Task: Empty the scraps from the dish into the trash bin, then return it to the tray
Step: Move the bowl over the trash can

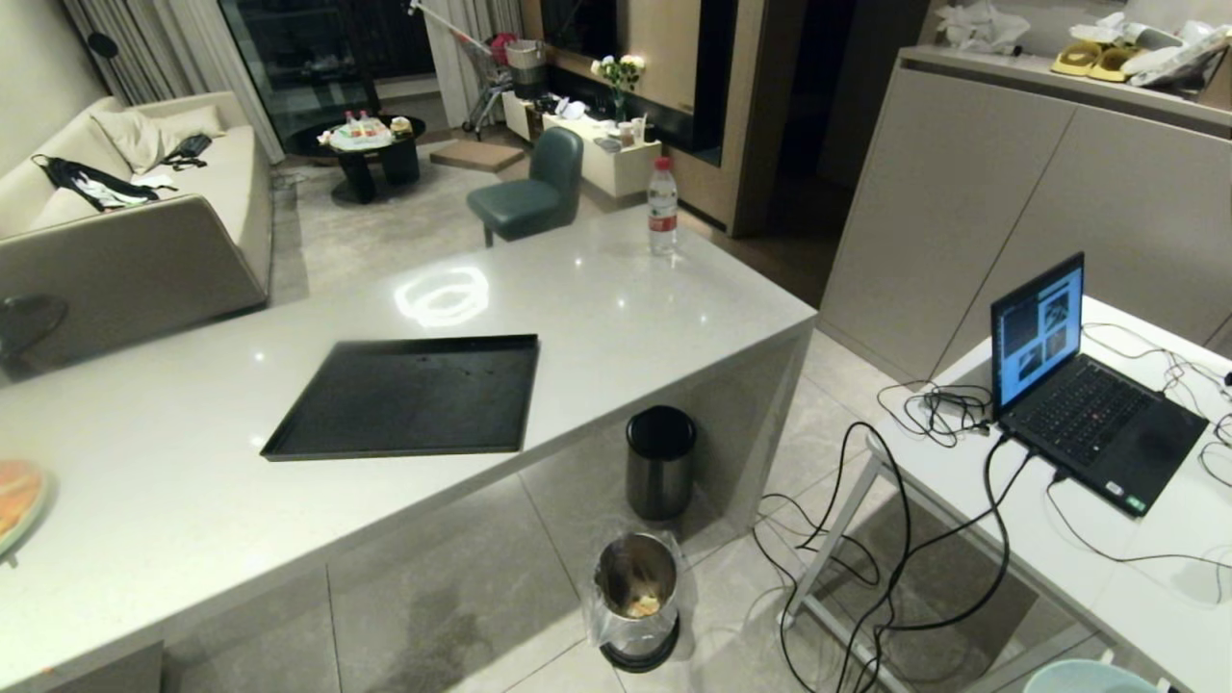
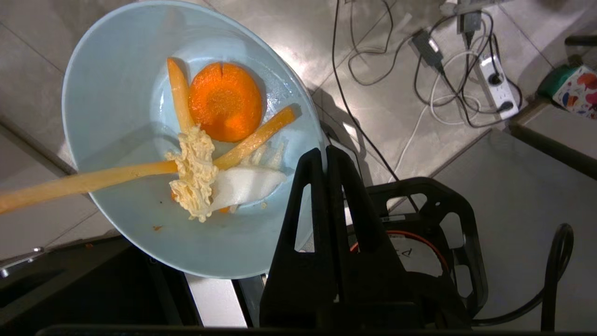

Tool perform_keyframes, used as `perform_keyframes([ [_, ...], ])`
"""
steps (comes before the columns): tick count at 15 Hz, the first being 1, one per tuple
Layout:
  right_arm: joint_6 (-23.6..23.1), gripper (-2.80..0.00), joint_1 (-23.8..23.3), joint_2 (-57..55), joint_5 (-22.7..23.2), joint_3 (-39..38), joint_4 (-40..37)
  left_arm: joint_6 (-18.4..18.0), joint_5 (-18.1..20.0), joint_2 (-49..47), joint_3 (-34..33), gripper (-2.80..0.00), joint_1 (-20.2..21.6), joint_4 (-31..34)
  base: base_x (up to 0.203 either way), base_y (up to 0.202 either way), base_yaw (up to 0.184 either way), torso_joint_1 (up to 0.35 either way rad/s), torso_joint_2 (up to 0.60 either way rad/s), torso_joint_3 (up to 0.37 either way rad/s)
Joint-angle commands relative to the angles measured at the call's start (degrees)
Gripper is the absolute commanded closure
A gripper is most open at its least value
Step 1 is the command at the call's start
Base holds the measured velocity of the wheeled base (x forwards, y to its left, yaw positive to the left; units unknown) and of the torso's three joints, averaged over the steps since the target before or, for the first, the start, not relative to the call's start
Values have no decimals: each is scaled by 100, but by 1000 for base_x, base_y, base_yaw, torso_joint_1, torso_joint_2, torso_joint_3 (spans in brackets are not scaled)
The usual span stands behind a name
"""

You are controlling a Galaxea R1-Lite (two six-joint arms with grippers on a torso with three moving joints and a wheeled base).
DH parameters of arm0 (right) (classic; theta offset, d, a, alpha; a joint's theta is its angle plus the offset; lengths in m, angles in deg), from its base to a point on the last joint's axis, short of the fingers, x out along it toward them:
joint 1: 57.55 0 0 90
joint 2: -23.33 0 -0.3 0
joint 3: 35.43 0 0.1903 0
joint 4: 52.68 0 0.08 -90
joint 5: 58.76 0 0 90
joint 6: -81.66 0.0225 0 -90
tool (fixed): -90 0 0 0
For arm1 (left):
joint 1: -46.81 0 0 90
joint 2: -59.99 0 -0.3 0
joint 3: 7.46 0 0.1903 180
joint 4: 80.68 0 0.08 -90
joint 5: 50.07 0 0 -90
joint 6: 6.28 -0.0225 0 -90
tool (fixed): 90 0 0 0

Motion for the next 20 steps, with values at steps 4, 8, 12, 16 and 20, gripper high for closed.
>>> perform_keyframes([
  [4,14,0,3,30,-8,1,-27,4,-3,-6,0,0,2,-1,0,0,0,0,0,0],
  [8,-12,0,11,166,1,-25,-61,4,-3,-6,0,0,-6,-1,0,0,0,0,0,0],
  [12,-33,0,14,232,-8,-131,-67,4,-3,-6,0,0,2,-1,0,0,0,0,0,0],
  [16,-152,0,38,188,1,-131,-27,4,-3,-6,0,0,1,-1,0,0,0,0,0,0],
  [20,-188,0,29,188,10,-131,-27,4,-3,-6,0,0,-4,-1,0,0,0,0,0,0],
])
